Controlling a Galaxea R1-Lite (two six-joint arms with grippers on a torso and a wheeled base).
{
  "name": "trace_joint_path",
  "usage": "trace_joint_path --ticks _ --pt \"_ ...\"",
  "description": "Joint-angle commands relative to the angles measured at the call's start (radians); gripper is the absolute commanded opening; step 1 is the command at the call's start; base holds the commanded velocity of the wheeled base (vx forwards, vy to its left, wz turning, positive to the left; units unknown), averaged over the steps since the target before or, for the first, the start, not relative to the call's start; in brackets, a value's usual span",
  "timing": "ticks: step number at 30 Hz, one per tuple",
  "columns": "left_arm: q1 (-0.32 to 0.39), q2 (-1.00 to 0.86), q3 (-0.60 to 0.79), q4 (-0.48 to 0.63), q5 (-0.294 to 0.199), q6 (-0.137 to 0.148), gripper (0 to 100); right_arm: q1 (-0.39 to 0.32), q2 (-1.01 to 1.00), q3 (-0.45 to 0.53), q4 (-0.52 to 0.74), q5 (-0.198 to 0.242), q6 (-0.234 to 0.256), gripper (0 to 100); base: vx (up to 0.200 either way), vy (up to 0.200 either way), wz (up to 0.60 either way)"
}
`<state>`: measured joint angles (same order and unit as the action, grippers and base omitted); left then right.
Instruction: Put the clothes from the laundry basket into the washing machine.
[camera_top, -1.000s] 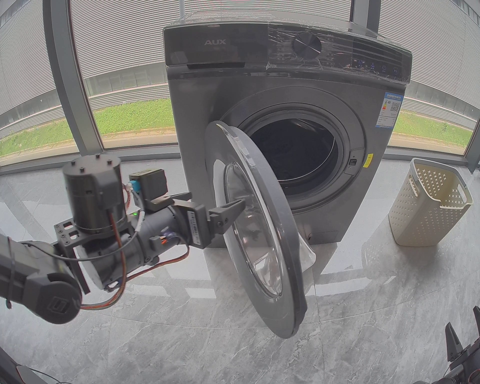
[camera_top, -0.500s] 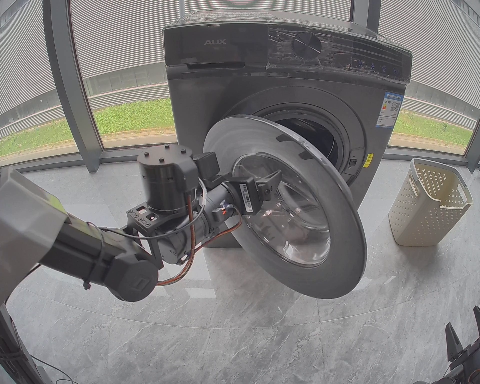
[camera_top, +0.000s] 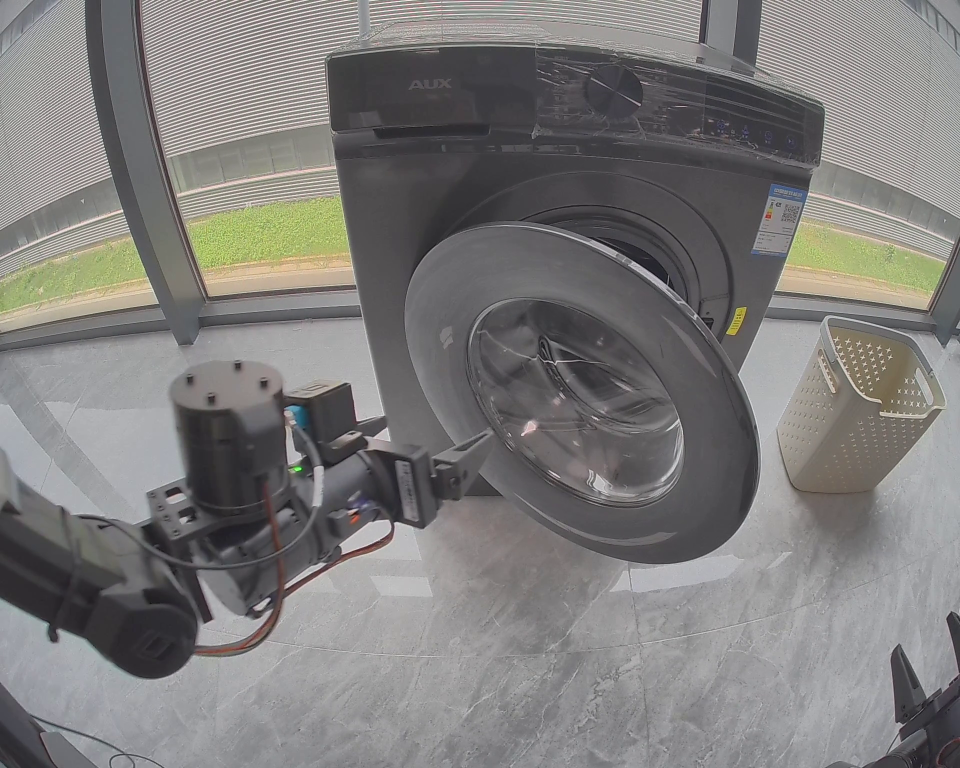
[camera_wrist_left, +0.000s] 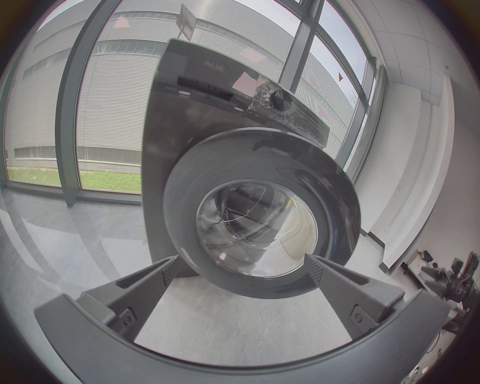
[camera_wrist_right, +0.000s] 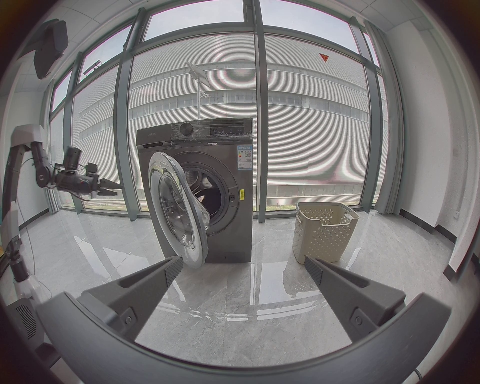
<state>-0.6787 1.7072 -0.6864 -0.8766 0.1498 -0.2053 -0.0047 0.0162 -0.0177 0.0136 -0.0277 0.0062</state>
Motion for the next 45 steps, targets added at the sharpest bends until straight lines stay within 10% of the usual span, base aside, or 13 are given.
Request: trace_joint_path --ticks 1,19,31,45 --pt "0.019 -0.354 0.212 0.016 0.022 0.052 100 0.000 -0.016 0.010 0.000 0.000 0.000 100 0.000 0.000 0.00" --pt "0.278 -1.066 0.472 0.363 0.008 0.188 100 0.000 -0.016 0.010 0.000 0.000 0.000 100 0.000 0.000 0.00" --pt "0.432 -1.437 0.487 0.771 -0.022 0.198 100 0.000 -0.016 0.010 0.000 -0.001 0.000 100 0.000 0.000 0.00" --pt "0.541 -1.617 0.659 0.798 -0.073 0.208 100 0.000 -0.016 0.010 0.000 0.000 0.000 100 0.000 0.000 0.00"
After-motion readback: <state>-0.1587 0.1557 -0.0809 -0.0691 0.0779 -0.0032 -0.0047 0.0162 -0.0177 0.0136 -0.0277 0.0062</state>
